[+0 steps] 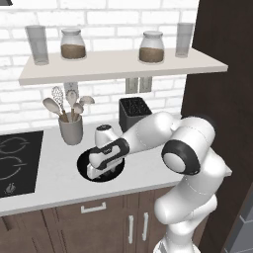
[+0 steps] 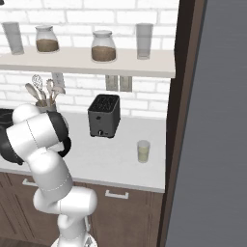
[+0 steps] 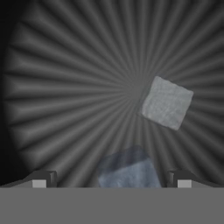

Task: Grab a lemon wedge from the fridge and one ice cube from the ice bowl, and put them in the glass of lemonade.

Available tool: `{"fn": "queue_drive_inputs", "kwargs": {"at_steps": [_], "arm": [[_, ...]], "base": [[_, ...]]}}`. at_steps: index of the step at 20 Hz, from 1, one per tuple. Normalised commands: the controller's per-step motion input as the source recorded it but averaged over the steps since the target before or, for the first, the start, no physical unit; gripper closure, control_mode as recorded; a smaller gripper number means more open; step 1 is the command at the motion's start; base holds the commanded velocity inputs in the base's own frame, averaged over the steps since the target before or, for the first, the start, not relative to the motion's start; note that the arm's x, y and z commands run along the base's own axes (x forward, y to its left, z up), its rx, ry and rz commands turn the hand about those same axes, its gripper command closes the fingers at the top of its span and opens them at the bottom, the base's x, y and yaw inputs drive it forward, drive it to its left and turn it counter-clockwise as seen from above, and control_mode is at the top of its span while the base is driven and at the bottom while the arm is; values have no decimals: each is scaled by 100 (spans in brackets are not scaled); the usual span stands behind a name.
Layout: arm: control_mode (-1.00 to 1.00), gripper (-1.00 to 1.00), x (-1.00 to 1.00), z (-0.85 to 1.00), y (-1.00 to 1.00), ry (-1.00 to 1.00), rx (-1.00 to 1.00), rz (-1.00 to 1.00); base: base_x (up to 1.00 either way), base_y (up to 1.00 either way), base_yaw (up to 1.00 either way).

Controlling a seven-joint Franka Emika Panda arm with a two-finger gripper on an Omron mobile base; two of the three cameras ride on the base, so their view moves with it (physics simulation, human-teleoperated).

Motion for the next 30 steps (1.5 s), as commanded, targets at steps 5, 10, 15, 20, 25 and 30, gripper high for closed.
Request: {"fn": "queue_drive_inputs", "kwargs": {"at_steps": [5, 10, 15, 20, 25, 30], "arm": [[-100, -100, 0, 0, 0, 0, 0, 0], [-100, 100, 0, 0, 0, 1, 0, 0], [-100, 100, 0, -7, 0, 7, -1, 0], [-100, 100, 0, -5, 0, 4, 0, 0], [-100, 100, 0, 0, 0, 0, 0, 0], [-100, 100, 0, 26, 0, -11, 1, 0]], "base": [[0, 0, 0], [0, 0, 0], [0, 0, 0], [0, 0, 0], [0, 0, 0], [0, 0, 0]]}}
